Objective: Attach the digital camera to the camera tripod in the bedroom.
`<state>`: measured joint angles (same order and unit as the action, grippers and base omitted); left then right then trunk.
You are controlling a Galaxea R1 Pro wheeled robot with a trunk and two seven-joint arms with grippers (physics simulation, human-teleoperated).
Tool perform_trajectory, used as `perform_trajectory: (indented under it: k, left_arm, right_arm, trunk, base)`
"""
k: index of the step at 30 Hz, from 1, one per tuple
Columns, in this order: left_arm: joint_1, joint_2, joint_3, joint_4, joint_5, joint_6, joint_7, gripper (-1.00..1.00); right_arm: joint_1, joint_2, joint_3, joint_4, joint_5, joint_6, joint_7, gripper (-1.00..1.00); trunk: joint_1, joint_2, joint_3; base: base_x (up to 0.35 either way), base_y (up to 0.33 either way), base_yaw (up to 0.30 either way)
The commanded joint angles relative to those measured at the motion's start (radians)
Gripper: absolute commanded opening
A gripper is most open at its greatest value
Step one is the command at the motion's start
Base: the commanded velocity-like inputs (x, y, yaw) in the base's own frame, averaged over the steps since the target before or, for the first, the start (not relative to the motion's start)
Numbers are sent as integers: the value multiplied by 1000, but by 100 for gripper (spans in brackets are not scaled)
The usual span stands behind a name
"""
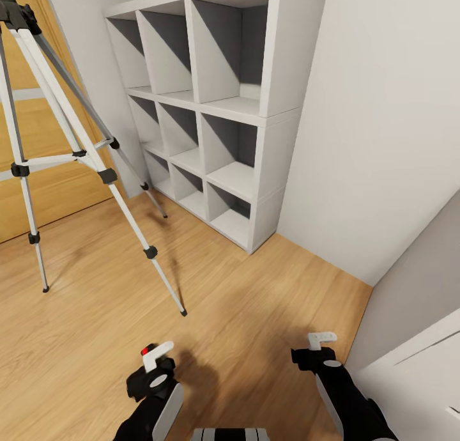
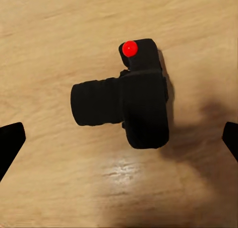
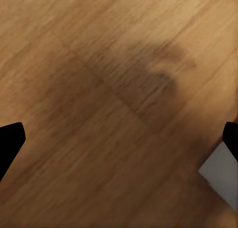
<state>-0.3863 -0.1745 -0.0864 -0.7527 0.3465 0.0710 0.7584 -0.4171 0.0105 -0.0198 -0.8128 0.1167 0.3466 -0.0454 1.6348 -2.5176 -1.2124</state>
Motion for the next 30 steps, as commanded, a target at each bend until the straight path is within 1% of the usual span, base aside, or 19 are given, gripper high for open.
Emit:
perform_trajectory:
  k: [1, 6, 19, 25, 30]
  left_arm:
    - [0, 0, -3, -2, 3, 7, 11, 100]
    - [0, 1, -3, -2, 9, 7, 29, 100]
    - [0, 7, -3, 9, 11, 7, 28, 100]
    - [1, 9, -4, 44, 38, -3, 23, 100]
    - [1, 7, -9, 64, 45, -9, 20, 100]
  right_arm:
    - [0, 1, -2, -2, 11, 6, 1, 100]
    - [0, 0, -3, -2, 16, 6, 1, 100]
    - [0, 0, -3, -2, 15, 6, 2, 100]
    - [0, 1, -3, 0, 13, 6, 2, 100]
    - [0, 1, -2, 0, 12, 6, 2, 100]
  trunk:
    - [0, 0, -1]
    - [0, 0, -1]
    - [0, 0, -1]
    - [0, 0, -1]
    - [0, 0, -1]
  base:
    - [0, 0, 0]
    - [0, 0, 0]
    - [0, 0, 0]
    - [0, 0, 0]
    - [0, 0, 0]
